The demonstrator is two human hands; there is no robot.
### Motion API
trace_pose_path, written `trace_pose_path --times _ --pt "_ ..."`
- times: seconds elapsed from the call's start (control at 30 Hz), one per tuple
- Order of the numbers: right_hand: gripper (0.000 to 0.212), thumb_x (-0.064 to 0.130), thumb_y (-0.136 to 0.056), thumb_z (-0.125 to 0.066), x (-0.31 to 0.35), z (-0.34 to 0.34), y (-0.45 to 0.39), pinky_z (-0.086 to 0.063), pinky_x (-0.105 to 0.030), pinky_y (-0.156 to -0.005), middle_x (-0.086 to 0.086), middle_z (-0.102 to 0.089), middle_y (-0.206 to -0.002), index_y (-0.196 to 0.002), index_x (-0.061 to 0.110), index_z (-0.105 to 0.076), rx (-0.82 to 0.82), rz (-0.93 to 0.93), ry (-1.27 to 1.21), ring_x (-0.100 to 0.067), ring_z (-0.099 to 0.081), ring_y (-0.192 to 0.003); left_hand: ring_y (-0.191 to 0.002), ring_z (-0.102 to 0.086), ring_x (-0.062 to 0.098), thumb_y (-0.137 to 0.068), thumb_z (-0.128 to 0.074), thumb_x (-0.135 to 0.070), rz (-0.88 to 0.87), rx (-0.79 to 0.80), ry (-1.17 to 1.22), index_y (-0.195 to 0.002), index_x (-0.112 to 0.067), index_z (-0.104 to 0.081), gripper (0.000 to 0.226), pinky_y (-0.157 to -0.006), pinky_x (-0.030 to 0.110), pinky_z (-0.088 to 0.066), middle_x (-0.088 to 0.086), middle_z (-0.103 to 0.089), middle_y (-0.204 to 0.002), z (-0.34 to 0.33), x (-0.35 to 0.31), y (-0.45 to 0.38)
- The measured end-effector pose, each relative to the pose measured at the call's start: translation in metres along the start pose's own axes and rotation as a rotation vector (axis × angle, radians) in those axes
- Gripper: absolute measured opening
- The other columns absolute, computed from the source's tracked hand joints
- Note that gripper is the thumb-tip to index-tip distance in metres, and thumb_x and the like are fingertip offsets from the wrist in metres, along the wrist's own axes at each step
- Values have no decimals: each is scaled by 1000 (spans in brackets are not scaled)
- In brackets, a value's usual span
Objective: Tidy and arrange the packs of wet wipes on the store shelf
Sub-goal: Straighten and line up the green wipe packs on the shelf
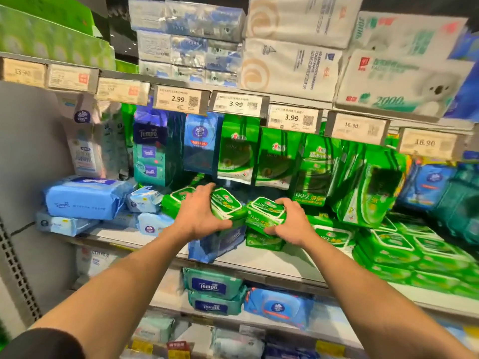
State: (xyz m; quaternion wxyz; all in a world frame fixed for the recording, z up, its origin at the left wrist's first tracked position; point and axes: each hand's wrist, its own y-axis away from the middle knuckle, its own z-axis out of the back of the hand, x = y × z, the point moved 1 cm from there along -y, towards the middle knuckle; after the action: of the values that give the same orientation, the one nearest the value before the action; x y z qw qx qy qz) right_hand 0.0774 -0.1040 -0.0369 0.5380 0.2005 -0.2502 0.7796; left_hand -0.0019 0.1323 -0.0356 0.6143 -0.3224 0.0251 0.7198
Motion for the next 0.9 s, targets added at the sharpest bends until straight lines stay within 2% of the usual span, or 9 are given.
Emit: trace_pose_path --times 0.37,0.53,0.7,0.9 --pt "93 29 -67 -84 -94 45 37 -34 -40 -110 -14 -38 -140 -144 12 -35 20 -109 204 -32 -31 -134 -117 -51 30 -40 -65 -67 -91 62 25 -145 -17 -36 119 -100 44 -44 7 -50 -132 -55 -65 7" --pt "96 21 -68 -83 -122 46 41 -32 -37 -113 -16 -35 -147 -147 10 -30 117 -171 219 -34 -32 -137 -119 -51 31 -39 -62 -68 -137 120 10 -144 -17 -37 119 -102 44 -43 8 -50 -134 -85 -87 6" --pt "89 5 -71 -70 -133 46 32 -36 -35 -111 -19 -36 -149 -149 6 -27 195 -208 217 -34 -36 -137 -119 -50 33 -38 -60 -70 -122 175 5 -146 -18 -34 122 -104 44 -41 8 -48 -136 -105 -97 8" --pt "98 26 -72 -80 -131 43 24 -34 -39 -113 -15 -34 -153 -152 13 -24 263 -179 262 -32 -33 -140 -119 -48 28 -44 -69 -61 -149 205 84 -146 -18 -34 116 -105 43 -41 5 -47 -133 -114 -96 9"
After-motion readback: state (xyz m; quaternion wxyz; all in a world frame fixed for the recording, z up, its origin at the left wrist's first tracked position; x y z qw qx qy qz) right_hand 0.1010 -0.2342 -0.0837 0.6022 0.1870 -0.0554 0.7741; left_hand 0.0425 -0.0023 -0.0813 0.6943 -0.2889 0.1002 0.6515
